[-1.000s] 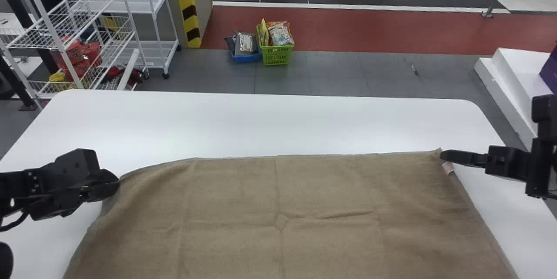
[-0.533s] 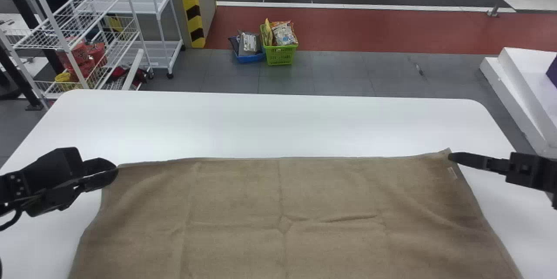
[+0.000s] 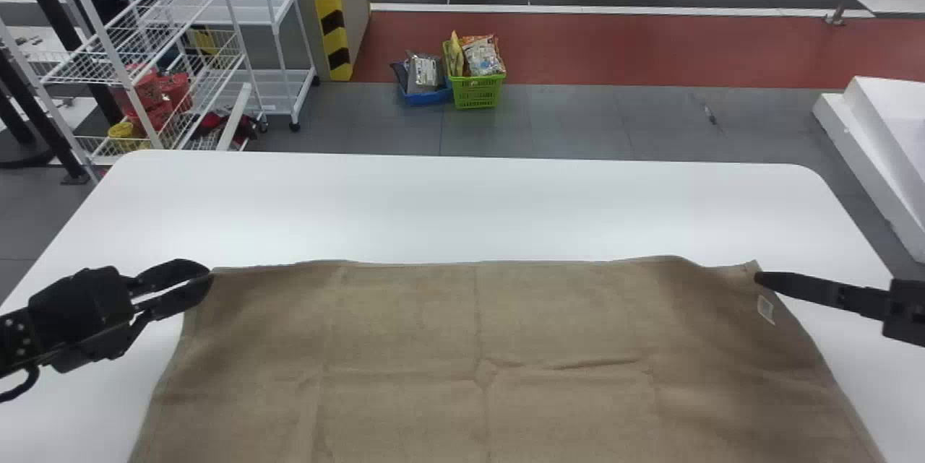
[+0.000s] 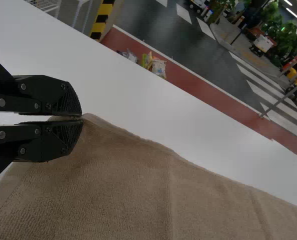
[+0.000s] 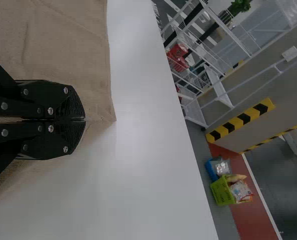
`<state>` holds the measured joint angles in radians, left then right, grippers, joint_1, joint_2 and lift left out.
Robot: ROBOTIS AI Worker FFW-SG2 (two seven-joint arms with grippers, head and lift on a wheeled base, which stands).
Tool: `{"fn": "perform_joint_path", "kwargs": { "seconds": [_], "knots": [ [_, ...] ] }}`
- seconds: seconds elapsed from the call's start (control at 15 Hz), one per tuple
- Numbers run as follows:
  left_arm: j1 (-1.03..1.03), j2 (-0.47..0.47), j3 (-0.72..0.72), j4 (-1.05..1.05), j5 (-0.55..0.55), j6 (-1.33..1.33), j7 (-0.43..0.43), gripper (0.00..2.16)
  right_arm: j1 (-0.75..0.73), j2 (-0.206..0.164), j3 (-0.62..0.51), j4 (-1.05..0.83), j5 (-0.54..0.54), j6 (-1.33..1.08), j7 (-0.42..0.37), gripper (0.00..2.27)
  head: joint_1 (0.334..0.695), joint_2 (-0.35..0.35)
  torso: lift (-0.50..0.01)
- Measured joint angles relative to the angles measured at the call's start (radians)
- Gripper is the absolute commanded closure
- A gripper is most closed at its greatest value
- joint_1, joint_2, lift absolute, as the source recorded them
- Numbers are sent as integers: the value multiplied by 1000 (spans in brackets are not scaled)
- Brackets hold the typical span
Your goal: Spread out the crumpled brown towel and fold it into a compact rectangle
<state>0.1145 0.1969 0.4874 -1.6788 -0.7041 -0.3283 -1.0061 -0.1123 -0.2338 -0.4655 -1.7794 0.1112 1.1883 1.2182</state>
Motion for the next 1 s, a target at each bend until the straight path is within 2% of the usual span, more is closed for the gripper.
{"fn": "perform_joint_path", "kwargs": {
  "seconds": [0.47,0.67,1.0],
  "knots": [
    [54,9,81,6,104,-127,-12,1062,46,-55,-83,-14,-2,0,142,1109,695,11,-127],
    [72,11,112,20,128,-194,-30,1062,84,-74,-120,-17,-12,-2,146,1109,695,-13,-127],
    [109,23,155,58,153,-323,-43,1062,163,-86,-141,-24,-13,-68,146,1106,695,-29,-127]
  ]
}}
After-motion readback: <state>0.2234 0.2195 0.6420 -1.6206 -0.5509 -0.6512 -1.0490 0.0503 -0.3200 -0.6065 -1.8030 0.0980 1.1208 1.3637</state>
